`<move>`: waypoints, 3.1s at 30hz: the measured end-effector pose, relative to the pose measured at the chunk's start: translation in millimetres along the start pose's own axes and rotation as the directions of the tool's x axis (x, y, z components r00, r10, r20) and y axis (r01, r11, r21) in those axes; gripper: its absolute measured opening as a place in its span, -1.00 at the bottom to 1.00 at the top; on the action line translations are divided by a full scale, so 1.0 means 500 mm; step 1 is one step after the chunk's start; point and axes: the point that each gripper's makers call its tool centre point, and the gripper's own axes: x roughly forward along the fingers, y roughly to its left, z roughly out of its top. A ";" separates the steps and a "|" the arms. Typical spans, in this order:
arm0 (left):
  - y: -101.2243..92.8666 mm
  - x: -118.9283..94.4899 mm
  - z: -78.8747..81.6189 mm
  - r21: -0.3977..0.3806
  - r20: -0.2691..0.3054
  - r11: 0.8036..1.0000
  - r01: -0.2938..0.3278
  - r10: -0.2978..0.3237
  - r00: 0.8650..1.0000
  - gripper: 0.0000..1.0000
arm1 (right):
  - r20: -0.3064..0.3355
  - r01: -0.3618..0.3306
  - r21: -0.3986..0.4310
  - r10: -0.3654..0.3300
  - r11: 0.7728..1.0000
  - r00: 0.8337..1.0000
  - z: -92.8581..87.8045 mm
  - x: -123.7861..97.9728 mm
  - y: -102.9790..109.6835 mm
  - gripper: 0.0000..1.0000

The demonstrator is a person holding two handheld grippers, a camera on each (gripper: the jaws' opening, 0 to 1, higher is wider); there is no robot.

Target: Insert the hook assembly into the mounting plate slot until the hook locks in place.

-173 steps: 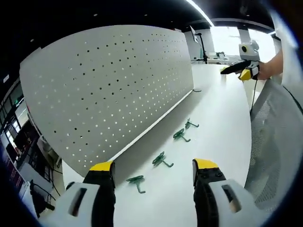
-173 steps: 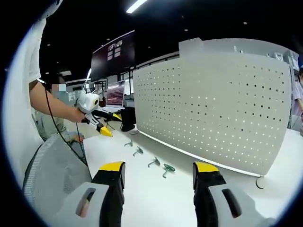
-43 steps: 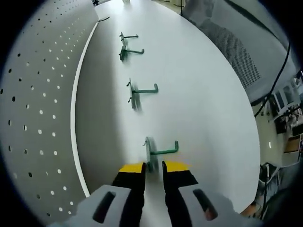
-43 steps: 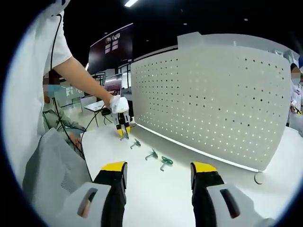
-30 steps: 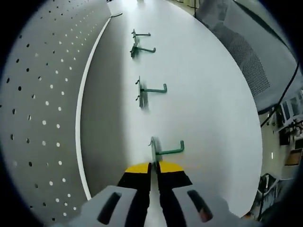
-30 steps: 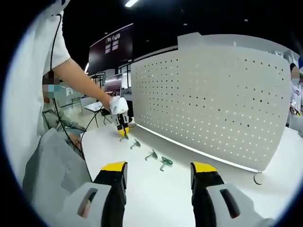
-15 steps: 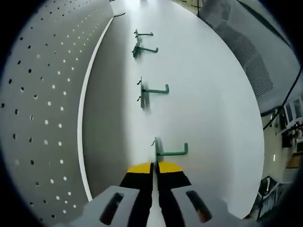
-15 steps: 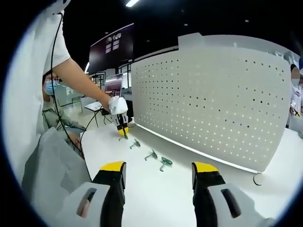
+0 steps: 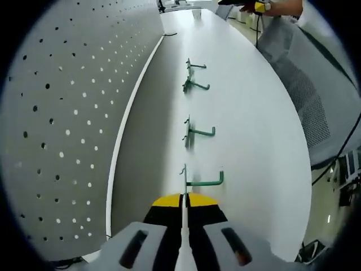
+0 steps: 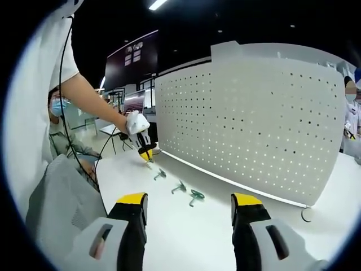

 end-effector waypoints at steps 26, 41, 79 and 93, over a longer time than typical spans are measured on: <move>0.015 -0.084 0.121 -0.232 0.245 0.944 -0.235 0.290 0.925 -0.98 | 0.054 0.008 0.017 -0.009 1.000 0.998 0.023 -0.014 -0.003 0.13; 0.015 -0.139 0.150 -0.403 0.330 0.863 -0.306 0.448 0.831 -0.98 | 0.089 0.004 0.038 -0.008 0.999 0.996 0.041 -0.016 -0.005 0.12; -0.017 -0.317 0.282 -0.661 0.529 0.688 -0.300 0.710 0.465 -0.97 | 0.142 -0.018 0.065 0.009 0.998 0.990 0.075 -0.025 0.025 0.09; -0.020 -0.331 0.320 -0.684 0.571 0.677 -0.270 0.728 0.379 -0.97 | 0.166 -0.009 0.074 -0.003 0.997 0.986 0.083 -0.029 0.032 0.08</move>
